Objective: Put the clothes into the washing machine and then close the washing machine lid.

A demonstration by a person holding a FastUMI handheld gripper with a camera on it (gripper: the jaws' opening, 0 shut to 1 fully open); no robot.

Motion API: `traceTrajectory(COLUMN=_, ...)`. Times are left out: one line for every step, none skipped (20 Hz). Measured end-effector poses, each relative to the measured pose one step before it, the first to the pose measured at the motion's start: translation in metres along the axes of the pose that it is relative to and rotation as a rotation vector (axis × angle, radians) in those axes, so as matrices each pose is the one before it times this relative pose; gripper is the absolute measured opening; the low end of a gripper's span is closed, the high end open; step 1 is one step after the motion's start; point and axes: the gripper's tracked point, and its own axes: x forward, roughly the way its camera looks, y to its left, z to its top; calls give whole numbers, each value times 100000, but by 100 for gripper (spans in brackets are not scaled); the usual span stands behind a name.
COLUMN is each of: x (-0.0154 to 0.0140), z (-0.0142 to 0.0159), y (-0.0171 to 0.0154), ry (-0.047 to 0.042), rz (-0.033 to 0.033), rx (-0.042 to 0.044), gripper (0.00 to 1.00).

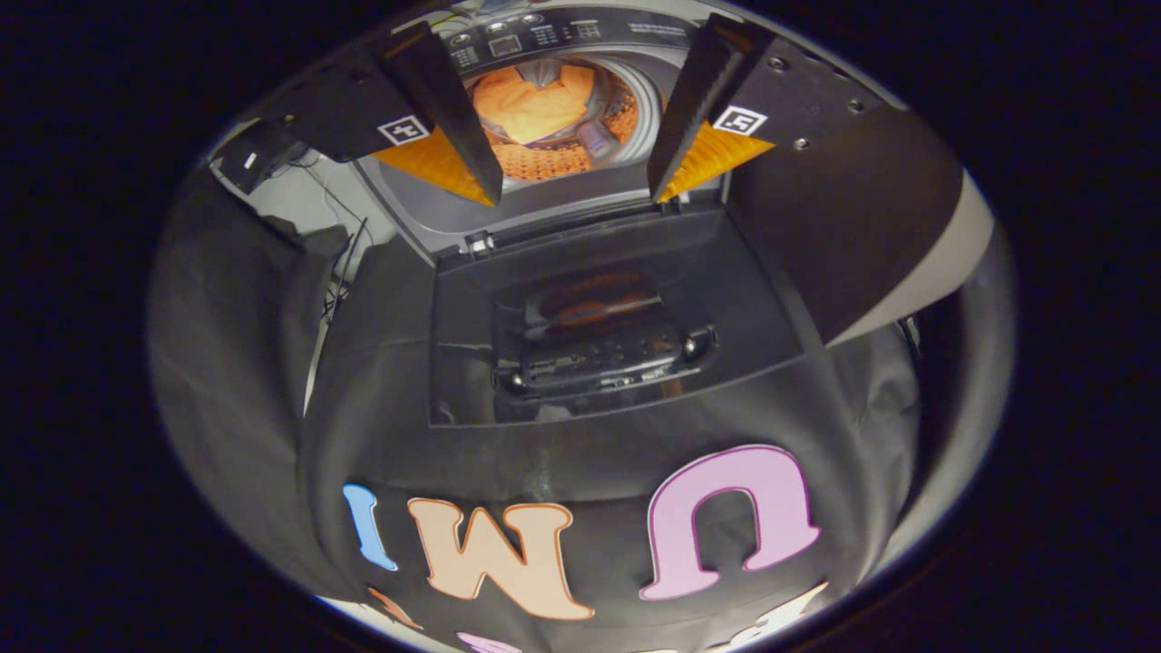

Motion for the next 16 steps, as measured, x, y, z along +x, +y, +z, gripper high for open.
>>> traceTrajectory(x=-68, z=538, y=64, ry=-770, rz=-639, rx=-740, gripper=98)
traceTrajectory(x=-138, z=807, y=81, ry=-1248, rz=-705, rx=-478, gripper=98)
traceTrajectory(x=-205, z=1011, y=285, ry=-2025, rz=136, rx=588, gripper=98)
traceTrajectory(x=-331, z=1403, y=541, ry=-3014, rz=1253, rx=1421, gripper=98)
traceTrajectory(x=-97, z=1359, y=351, ry=-3233, rz=904, rx=142, gripper=98)
traceTrajectory(x=-96, z=1346, y=212, ry=-2417, rz=698, rx=-600, gripper=98)
traceTrajectory(x=-163, z=1428, y=206, ry=-2651, rz=537, rx=-104, gripper=97)
traceTrajectory(x=5, z=1060, y=200, ry=-2283, rz=367, rx=291, gripper=97)
traceTrajectory(x=-13, z=1269, y=70, ry=-2681, rz=-379, rx=1652, gripper=97)
traceTrajectory(x=49, z=1350, y=64, ry=-3874, rz=-673, rx=1760, gripper=98)
traceTrajectory(x=317, z=1355, y=-41, ry=-3688, rz=-774, rx=1675, gripper=97)
traceTrajectory(x=438, z=832, y=442, ry=-2527, rz=1287, rx=219, gripper=97)
traceTrajectory(x=361, z=957, y=407, ry=-2629, rz=2073, rx=-972, gripper=96)
traceTrajectory(x=509, z=852, y=370, ry=-2262, rz=1232, rx=-503, gripper=96)
traceTrajectory(x=337, z=764, y=177, ry=-2851, rz=696, rx=158, gripper=96)
traceTrajectory(x=493, z=713, y=208, ry=-2361, rz=422, rx=306, gripper=97)
